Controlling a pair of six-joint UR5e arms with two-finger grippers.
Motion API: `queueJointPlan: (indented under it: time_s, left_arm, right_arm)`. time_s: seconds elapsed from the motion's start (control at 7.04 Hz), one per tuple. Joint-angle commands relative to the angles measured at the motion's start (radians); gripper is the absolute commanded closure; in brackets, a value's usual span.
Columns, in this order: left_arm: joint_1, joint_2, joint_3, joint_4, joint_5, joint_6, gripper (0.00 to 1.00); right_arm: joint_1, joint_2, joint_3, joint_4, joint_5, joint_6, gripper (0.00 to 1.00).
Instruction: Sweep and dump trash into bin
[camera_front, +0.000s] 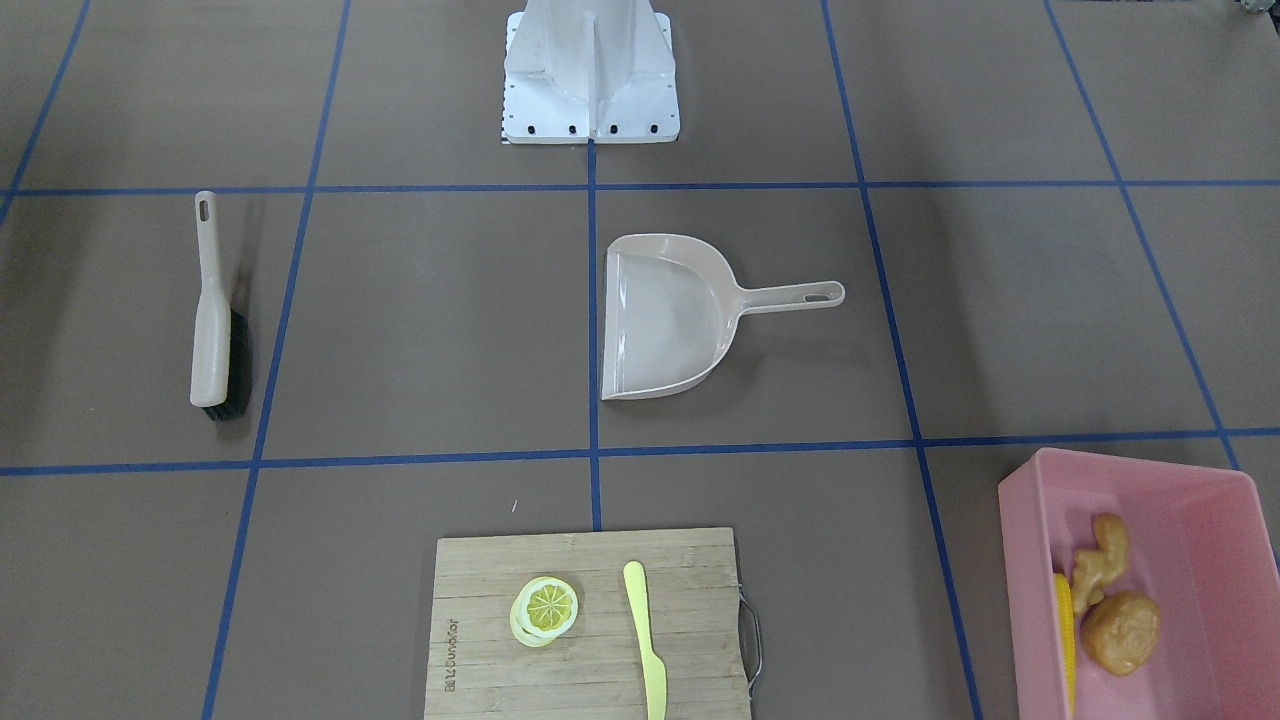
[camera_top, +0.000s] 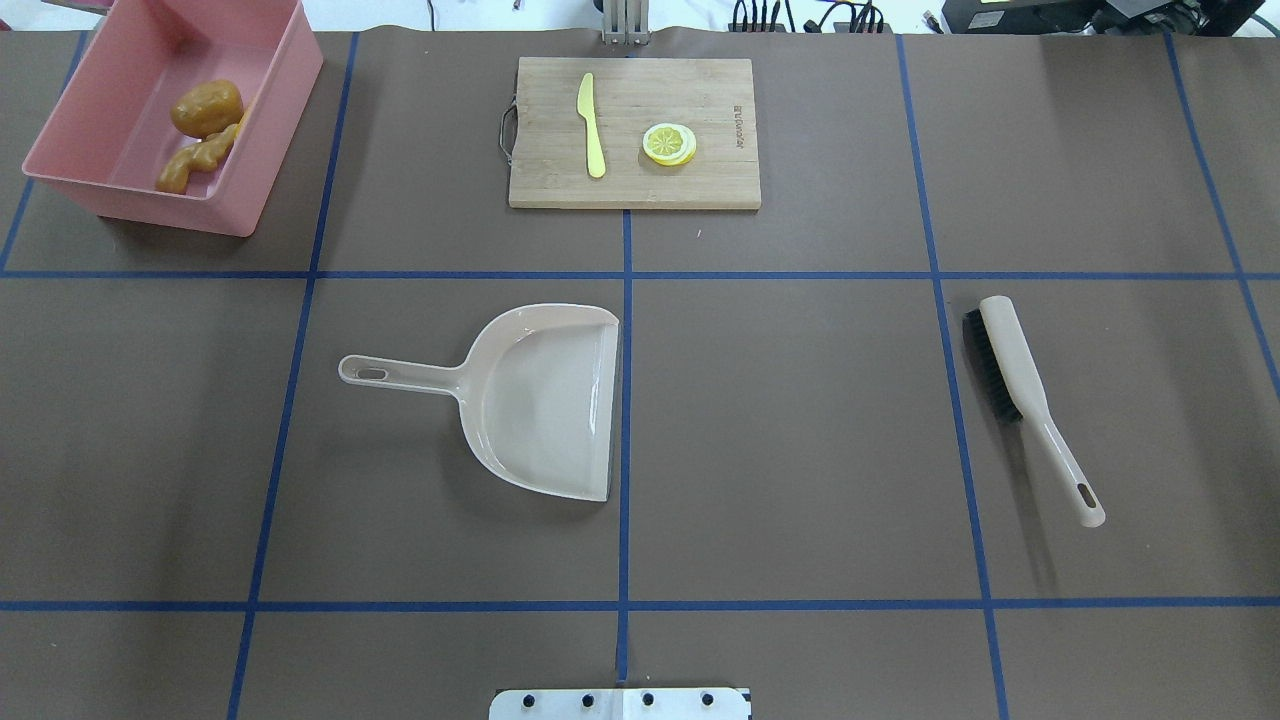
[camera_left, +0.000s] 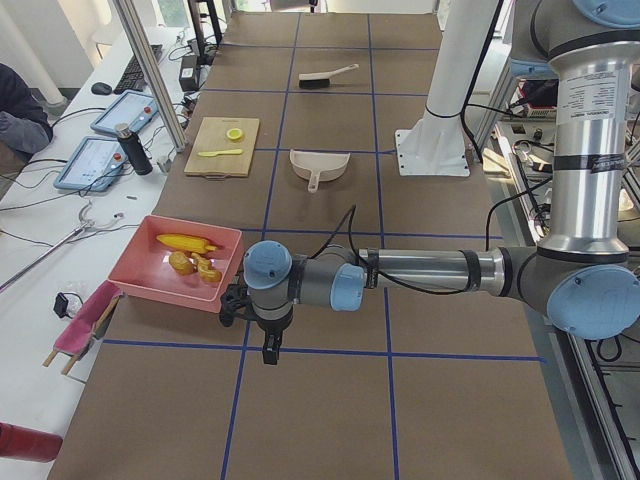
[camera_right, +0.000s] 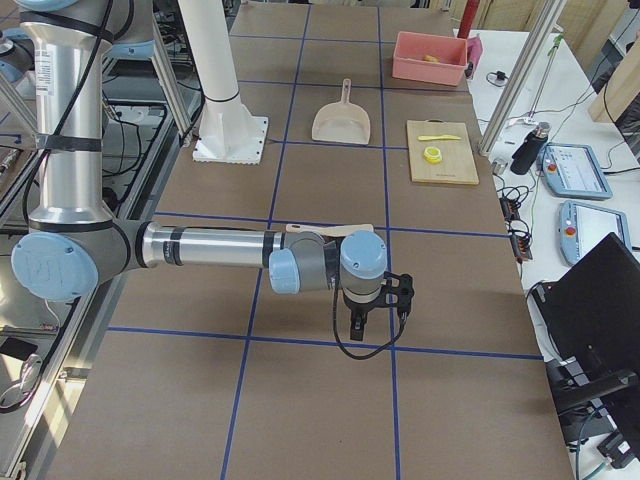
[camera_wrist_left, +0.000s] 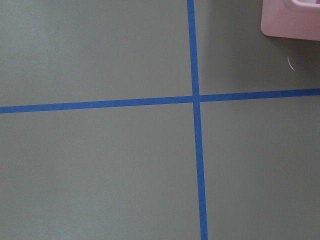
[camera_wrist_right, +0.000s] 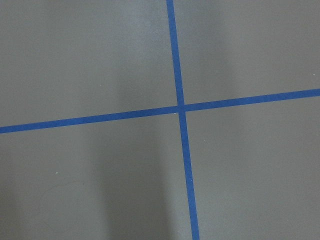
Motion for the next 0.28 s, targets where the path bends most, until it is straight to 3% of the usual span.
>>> queueJointPlan:
  time_s: [0.0,0.14]
  left_arm:
    - [0.000,0.001,0.000,-0.005,0.000,0.001,0.01]
    - [0.000,0.001,0.006,-0.005,0.000,0.002,0.01]
  right_arm:
    - [0.002,-0.001,0.000,0.001,0.000,0.000,0.00]
    - [0.002,-0.001,0.000,-0.001,0.000,0.000,0.00]
